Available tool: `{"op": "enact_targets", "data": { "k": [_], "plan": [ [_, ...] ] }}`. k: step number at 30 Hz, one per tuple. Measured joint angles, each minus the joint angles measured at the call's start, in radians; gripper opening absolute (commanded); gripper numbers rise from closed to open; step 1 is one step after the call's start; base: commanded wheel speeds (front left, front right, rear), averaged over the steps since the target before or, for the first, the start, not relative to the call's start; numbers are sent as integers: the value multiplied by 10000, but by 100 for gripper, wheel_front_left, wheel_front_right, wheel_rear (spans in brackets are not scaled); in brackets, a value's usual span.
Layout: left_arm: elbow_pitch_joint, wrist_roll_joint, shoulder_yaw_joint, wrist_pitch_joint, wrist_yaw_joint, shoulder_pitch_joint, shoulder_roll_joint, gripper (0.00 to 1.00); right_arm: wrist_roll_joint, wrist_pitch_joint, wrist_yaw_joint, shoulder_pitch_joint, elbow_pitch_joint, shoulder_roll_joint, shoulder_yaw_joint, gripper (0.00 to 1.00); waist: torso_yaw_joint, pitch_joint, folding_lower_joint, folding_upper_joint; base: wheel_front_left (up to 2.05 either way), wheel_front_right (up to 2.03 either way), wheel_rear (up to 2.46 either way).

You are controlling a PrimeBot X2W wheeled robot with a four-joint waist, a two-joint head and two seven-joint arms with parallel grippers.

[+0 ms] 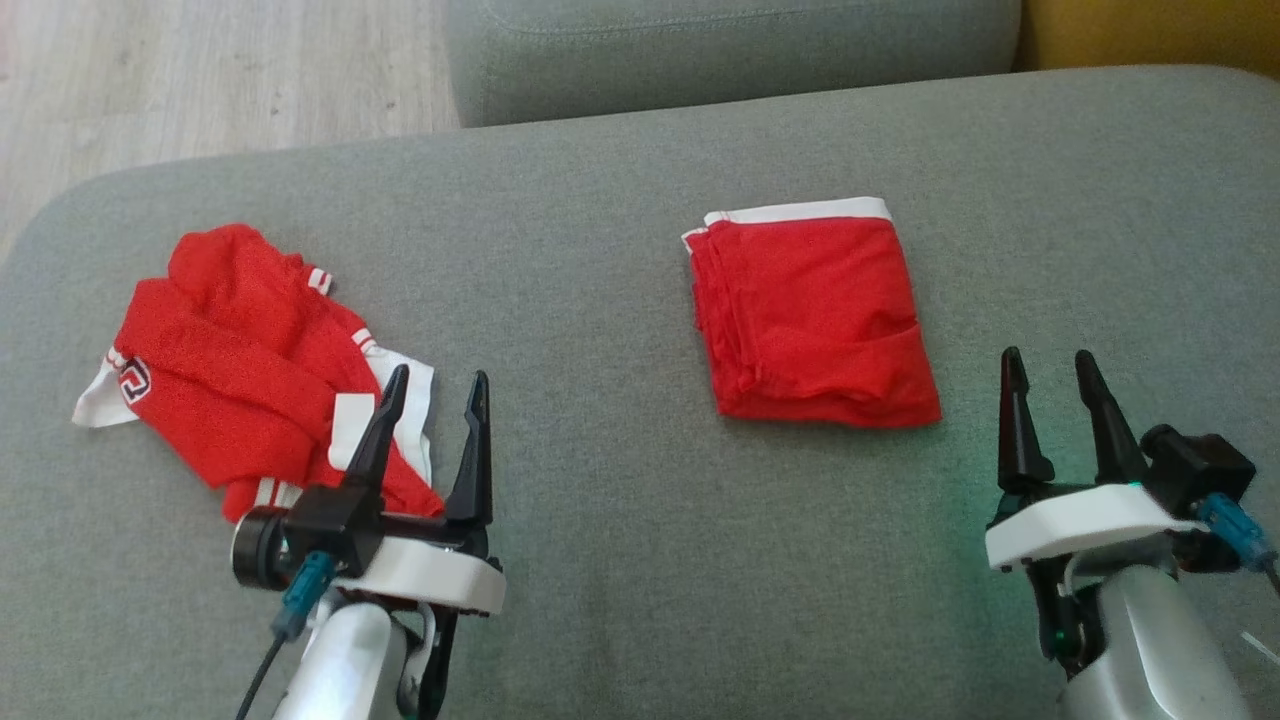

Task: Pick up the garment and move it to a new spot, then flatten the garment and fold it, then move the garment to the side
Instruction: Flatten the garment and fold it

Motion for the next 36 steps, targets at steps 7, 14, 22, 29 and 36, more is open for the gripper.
{"op": "enact_targets", "data": {
  "k": [7, 14, 22, 29, 36],
  "plan": [
    [-25, 2, -17, 0, -65, 53, -19, 100, 153, 0, 0, -8, -458, 59, 88, 100, 49, 349, 0, 0, 0, 0, 0],
    [-31, 6, -117, 0, -151, -339, -31, 100, -19, 0, 0, -1449, 265, 61, -59, 0, 390, 1078, 2, 0, 0, 0, 0],
    [-31, 8, -360, 0, -236, -1029, -54, 100, -788, 2, 0, -3709, 2383, 46, -460, 0, 1013, 1976, 4, -1, 0, 0, 0],
    [50, 4, -420, 0, -236, -1197, -61, 100, -2111, 364, 0, -4958, 4987, 12, -995, 0, 1613, 2487, 3, -1, 0, 0, 0],
    [165, -48, -454, -2, -226, -1356, -69, 100, -1595, 44, 0, -5645, 5333, -82, -52, 0, 1741, 2388, -1, 0, 0, 0, 0]
  ]
}}
